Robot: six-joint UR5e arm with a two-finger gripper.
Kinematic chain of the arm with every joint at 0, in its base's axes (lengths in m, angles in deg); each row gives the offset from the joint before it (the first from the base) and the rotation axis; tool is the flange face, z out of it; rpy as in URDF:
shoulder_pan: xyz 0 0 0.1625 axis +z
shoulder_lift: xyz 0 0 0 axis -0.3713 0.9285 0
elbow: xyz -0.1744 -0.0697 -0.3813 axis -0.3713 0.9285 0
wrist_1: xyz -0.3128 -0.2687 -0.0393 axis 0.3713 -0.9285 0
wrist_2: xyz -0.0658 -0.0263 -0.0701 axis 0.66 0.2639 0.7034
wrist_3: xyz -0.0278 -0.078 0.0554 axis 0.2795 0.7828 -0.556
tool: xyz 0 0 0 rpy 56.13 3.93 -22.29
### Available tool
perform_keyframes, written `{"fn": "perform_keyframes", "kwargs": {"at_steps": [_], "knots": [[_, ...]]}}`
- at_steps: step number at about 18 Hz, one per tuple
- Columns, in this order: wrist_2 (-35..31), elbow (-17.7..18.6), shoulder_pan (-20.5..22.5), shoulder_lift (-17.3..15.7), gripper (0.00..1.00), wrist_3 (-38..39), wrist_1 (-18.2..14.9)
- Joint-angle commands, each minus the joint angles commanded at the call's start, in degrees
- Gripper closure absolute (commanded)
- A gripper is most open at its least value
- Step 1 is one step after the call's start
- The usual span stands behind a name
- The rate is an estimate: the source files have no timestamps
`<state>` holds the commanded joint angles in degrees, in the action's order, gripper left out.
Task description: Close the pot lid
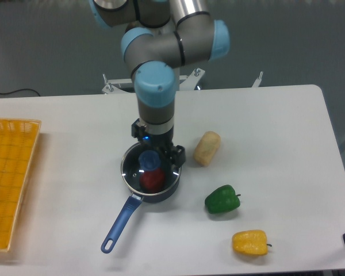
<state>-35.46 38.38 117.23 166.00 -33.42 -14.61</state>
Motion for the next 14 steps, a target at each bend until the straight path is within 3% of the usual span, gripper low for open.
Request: {"fn": "perform_keyframes", "kwargs": {"at_steps": [8, 14], "knots": [[-1.9, -1.0, 13.0, -1.1, 0.0, -25.8, -7.8], [-4.0, -2.3, 19.3, -1.0, 0.0, -40.4, -9.5]]}}
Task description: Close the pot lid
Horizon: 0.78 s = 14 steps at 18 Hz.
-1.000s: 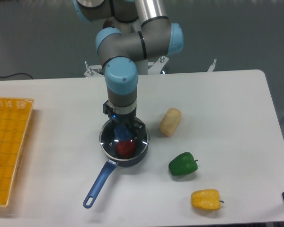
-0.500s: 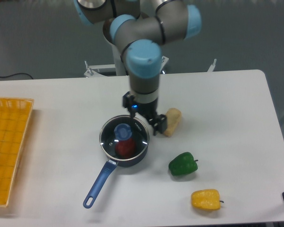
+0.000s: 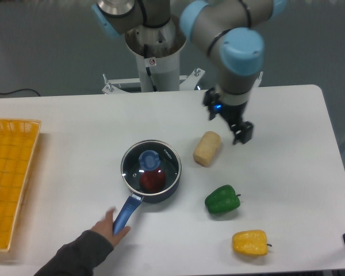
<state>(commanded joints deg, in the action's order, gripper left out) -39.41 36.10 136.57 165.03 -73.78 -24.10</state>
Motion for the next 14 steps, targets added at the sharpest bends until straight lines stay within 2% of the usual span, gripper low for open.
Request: {"fn": "perform_keyframes", "kwargs": {"at_steps": [3, 5, 14], "knots": [[-0.4, -0.1, 1.4, 0.5, 0.0, -4.0, 0.2], [-2.3, -0.1, 2.4, 2.1, 0.0, -5.3, 0.3], [-2.6, -2.5, 2.6, 5.1, 0.0, -6.3, 1.0]]}}
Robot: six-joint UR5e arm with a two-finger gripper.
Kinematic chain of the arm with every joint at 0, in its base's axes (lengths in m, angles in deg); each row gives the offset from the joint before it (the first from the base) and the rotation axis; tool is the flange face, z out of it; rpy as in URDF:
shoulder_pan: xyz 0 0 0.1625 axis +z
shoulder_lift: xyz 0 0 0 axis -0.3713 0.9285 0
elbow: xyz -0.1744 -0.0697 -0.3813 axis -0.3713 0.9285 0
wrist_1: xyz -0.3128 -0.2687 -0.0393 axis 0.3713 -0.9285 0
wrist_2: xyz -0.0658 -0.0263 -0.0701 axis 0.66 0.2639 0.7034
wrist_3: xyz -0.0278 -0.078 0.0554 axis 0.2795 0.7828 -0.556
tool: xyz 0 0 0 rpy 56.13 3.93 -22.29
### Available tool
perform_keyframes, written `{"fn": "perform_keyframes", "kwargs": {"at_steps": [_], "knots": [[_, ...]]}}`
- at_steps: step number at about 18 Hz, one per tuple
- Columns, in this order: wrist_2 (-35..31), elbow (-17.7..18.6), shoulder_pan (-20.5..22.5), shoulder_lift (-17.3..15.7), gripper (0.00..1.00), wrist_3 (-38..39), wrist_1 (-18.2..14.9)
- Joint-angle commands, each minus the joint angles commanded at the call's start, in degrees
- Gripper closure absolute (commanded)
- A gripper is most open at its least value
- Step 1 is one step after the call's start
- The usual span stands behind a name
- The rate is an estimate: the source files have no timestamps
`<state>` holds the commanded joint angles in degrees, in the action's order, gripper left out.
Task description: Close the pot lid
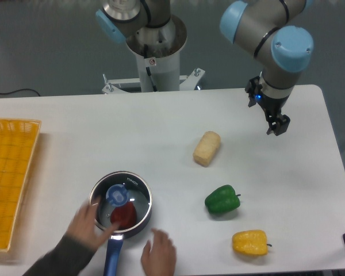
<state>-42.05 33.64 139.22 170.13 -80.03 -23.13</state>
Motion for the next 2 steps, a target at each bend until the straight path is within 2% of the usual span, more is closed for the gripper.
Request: {"fn": "perform_keyframes", "kwargs": {"at_steps": [2], "knots": [[0.1, -0.4, 0.0, 0.3, 0.0, -0.1, -0.1]]}}
